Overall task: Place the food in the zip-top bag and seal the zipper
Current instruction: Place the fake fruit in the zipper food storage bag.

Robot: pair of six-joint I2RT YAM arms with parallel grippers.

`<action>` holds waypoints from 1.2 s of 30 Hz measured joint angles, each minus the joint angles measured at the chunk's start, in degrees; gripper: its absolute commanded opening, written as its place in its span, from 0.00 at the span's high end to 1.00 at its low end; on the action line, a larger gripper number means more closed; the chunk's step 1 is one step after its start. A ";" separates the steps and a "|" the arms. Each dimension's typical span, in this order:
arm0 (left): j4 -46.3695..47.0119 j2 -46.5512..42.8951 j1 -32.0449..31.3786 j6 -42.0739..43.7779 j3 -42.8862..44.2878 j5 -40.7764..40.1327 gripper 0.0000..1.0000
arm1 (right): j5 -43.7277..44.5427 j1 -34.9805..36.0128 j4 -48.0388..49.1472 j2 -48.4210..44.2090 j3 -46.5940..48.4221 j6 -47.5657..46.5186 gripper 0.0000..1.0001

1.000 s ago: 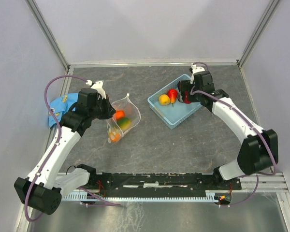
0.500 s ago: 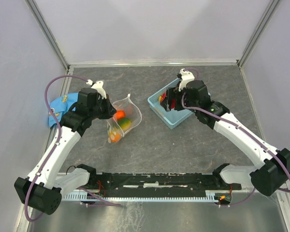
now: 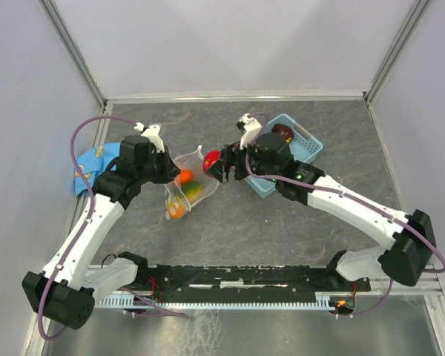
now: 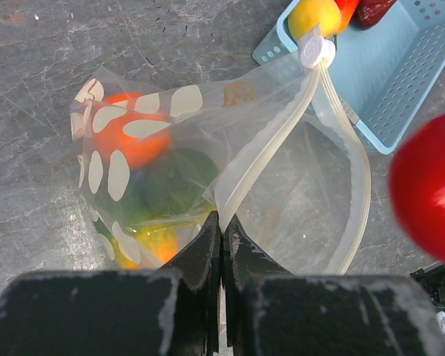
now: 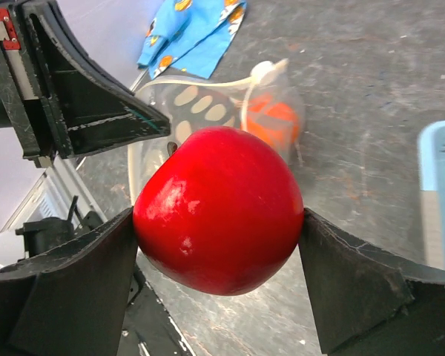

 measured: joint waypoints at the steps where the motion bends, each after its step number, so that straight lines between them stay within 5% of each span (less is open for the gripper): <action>1: 0.09 0.00 0.00 0.02 -0.04 0.13 0.97 | -0.35 0.81 0.50 1.40 0.72 0.37 0.28; 22: 0.55 -0.04 0.09 0.55 -0.50 2.14 0.97 | 3.23 5.35 2.67 22.64 11.02 6.29 0.22; 36: 0.68 -0.04 0.09 0.57 -0.57 3.13 0.97 | 8.44 5.35 4.44 29.14 14.10 14.84 0.01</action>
